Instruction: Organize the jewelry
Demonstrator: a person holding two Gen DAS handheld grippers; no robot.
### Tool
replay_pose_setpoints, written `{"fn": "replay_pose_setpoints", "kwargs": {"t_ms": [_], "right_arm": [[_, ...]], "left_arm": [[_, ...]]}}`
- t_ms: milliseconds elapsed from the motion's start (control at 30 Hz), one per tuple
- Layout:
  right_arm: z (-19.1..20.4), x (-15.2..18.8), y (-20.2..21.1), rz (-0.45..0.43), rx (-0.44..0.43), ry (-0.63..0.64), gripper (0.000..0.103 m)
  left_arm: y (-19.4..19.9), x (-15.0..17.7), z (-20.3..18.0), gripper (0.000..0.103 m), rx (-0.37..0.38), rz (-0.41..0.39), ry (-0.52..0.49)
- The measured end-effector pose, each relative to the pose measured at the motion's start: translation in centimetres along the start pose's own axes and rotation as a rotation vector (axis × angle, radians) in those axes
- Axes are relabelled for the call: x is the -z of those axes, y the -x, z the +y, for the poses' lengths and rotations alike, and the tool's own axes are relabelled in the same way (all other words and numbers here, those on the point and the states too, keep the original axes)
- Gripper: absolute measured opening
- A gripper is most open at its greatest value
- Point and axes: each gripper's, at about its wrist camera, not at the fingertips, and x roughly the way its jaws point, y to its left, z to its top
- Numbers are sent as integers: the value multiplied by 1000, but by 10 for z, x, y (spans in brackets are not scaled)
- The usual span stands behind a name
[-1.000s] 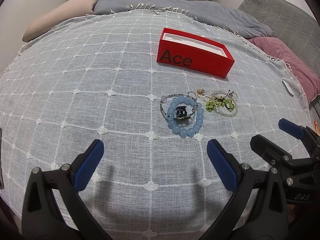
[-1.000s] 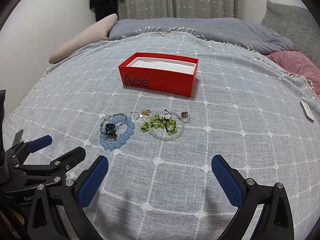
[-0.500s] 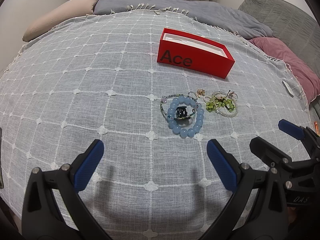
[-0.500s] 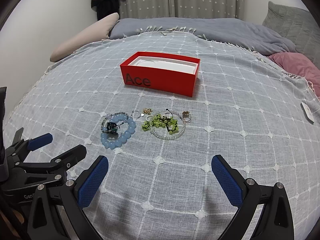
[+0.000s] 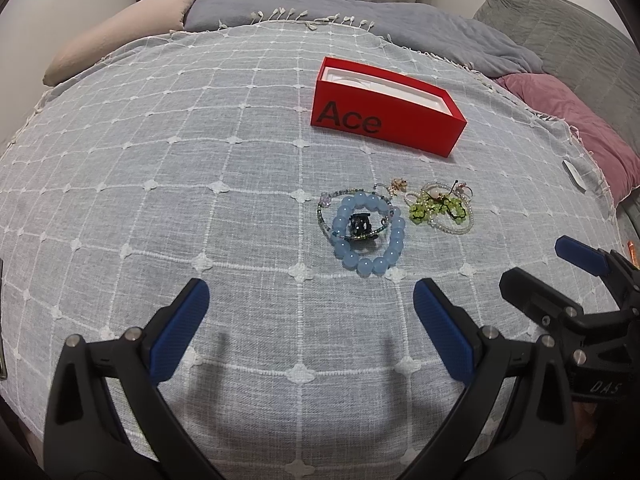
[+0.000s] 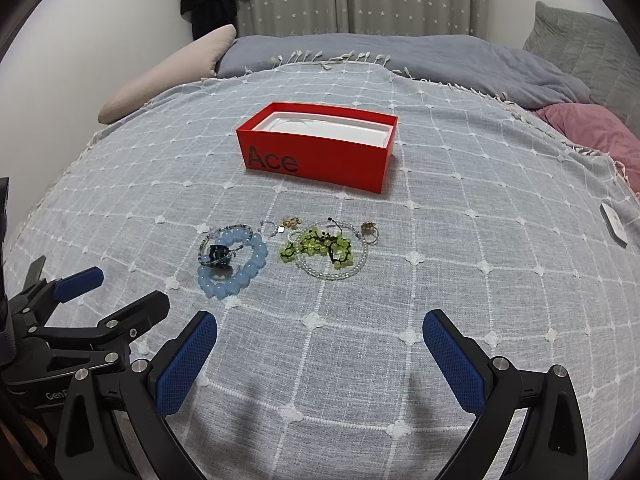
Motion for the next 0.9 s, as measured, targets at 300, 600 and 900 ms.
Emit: {"fn": "replay_pose_setpoints", "kwargs": {"t_ms": [300,600,900], "right_arm": [[-18,-2,-4,41,-132,-106,92],[-49,-4,-14,80,-198,-263,60],[-68,-7,-16,69,-204,-342,40]], "left_arm": [[-2,-1,2,91,17,2,11],[-7,-9,20,76,139,30,99],[-22,-22,43,57,290,69,252]]}}
